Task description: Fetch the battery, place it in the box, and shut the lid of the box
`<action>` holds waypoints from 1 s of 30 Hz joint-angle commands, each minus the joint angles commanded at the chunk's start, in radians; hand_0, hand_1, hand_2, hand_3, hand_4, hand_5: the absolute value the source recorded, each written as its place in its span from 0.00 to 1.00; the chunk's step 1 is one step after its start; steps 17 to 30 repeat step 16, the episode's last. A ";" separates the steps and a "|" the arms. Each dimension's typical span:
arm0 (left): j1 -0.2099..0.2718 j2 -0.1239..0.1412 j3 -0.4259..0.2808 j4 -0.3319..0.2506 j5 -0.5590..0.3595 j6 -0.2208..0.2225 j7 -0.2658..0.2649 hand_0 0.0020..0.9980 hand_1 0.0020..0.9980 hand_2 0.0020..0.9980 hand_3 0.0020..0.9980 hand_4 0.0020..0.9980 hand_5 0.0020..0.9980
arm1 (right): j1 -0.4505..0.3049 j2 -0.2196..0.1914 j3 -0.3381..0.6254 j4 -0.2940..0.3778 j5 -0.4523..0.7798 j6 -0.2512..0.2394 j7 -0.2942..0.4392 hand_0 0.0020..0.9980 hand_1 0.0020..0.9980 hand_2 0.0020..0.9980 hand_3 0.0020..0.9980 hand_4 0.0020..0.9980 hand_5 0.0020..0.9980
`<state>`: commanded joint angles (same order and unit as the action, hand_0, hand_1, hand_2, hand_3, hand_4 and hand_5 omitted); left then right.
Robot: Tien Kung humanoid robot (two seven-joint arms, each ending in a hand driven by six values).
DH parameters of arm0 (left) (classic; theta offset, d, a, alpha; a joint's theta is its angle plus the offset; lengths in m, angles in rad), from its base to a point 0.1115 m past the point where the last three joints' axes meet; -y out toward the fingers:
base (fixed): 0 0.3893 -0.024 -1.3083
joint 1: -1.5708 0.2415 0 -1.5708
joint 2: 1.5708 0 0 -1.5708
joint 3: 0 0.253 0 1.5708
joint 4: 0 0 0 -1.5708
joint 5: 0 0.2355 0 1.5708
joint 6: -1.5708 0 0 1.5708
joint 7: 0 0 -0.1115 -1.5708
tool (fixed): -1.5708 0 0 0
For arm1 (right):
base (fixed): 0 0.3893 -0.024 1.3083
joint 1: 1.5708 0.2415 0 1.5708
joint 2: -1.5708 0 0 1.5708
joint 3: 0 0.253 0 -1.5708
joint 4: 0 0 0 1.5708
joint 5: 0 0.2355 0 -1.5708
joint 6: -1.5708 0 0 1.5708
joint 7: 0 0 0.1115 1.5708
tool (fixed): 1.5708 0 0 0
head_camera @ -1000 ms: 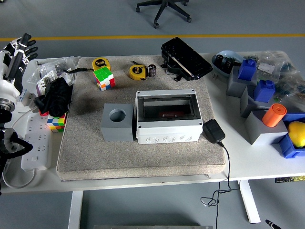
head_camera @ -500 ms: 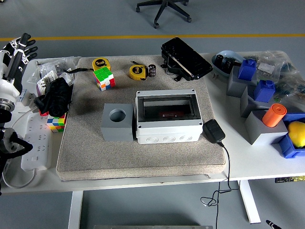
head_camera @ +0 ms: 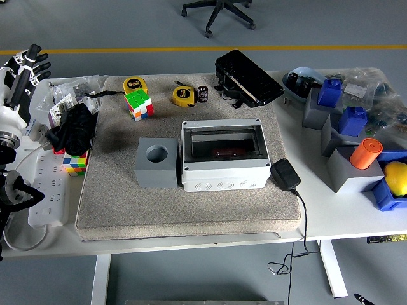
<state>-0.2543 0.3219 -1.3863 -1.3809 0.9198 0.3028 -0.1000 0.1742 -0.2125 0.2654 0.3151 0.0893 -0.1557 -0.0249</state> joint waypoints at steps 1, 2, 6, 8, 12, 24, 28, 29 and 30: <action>0.000 -0.001 0.000 -0.001 0.000 0.000 0.000 0.72 0.72 0.72 0.70 1.00 0.69 | 0.000 0.001 -0.001 0.000 0.001 0.001 0.000 0.58 0.64 0.66 0.58 0.94 0.49; 0.000 -0.001 -0.001 -0.001 -0.001 0.000 0.000 0.72 0.72 0.72 0.70 1.00 0.69 | -0.001 0.001 -0.002 -0.001 0.001 0.001 0.000 0.58 0.64 0.66 0.58 0.94 0.49; -0.001 -0.001 -0.002 -0.003 -0.001 0.000 0.001 0.72 0.72 0.72 0.70 1.00 0.69 | -0.001 0.001 0.005 0.000 -0.001 0.001 0.000 0.58 0.64 0.66 0.58 0.94 0.49; -0.003 0.000 -0.002 -0.003 -0.001 -0.001 0.001 0.72 0.73 0.72 0.70 1.00 0.69 | -0.001 0.000 0.006 0.000 -0.001 0.002 0.000 0.58 0.64 0.66 0.58 0.94 0.49; -0.004 -0.001 -0.002 -0.004 -0.001 -0.001 0.001 0.72 0.73 0.72 0.70 1.00 0.69 | -0.001 0.000 0.007 -0.001 -0.001 0.002 -0.001 0.58 0.64 0.66 0.58 0.94 0.49; -0.003 -0.001 -0.001 -0.002 -0.004 -0.004 -0.002 0.72 0.73 0.72 0.70 1.00 0.69 | -0.001 0.000 0.008 0.000 -0.001 0.002 0.001 0.58 0.64 0.66 0.58 0.94 0.49; -0.003 -0.001 -0.001 -0.002 -0.004 -0.004 -0.002 0.72 0.73 0.72 0.70 1.00 0.69 | -0.001 0.000 0.008 0.000 -0.001 0.002 0.001 0.58 0.64 0.66 0.58 0.94 0.49; -0.003 -0.001 -0.001 -0.002 -0.004 -0.004 -0.002 0.72 0.73 0.72 0.70 1.00 0.69 | -0.001 0.000 0.008 0.000 -0.001 0.002 0.001 0.58 0.64 0.66 0.58 0.94 0.49; -0.003 -0.001 -0.001 -0.002 -0.004 -0.004 -0.002 0.72 0.73 0.72 0.70 1.00 0.69 | -0.001 0.000 0.008 0.000 -0.001 0.002 0.001 0.58 0.64 0.66 0.58 0.94 0.49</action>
